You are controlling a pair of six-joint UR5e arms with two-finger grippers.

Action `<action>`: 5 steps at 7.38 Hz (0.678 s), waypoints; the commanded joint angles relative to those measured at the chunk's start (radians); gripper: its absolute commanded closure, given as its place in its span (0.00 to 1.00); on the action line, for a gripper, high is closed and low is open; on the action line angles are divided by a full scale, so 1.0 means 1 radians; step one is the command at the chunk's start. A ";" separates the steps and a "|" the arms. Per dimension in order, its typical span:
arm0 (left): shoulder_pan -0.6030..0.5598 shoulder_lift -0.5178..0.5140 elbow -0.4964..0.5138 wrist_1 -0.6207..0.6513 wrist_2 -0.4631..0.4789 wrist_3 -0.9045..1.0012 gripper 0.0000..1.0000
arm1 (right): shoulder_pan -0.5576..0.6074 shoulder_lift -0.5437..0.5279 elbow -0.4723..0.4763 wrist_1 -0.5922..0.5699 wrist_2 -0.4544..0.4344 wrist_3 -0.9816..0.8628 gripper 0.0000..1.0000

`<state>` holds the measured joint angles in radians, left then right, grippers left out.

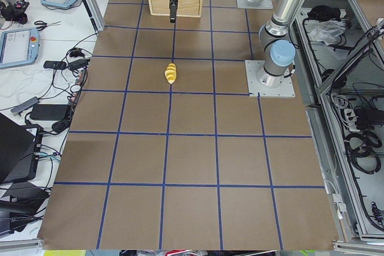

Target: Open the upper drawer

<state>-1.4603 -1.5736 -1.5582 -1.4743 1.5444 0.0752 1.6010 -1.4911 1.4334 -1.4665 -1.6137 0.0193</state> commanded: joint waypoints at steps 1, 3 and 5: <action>0.011 0.000 0.013 0.002 0.008 -0.002 0.00 | 0.000 0.000 -0.001 0.000 0.000 0.001 0.00; 0.005 -0.002 0.012 0.002 -0.023 -0.006 0.00 | 0.000 0.000 0.001 0.000 0.000 -0.001 0.00; -0.049 -0.028 0.015 0.029 -0.078 -0.085 0.00 | 0.000 0.000 0.001 0.000 0.000 -0.001 0.00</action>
<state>-1.4730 -1.5878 -1.5484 -1.4654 1.4913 0.0465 1.6015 -1.4910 1.4334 -1.4665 -1.6137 0.0193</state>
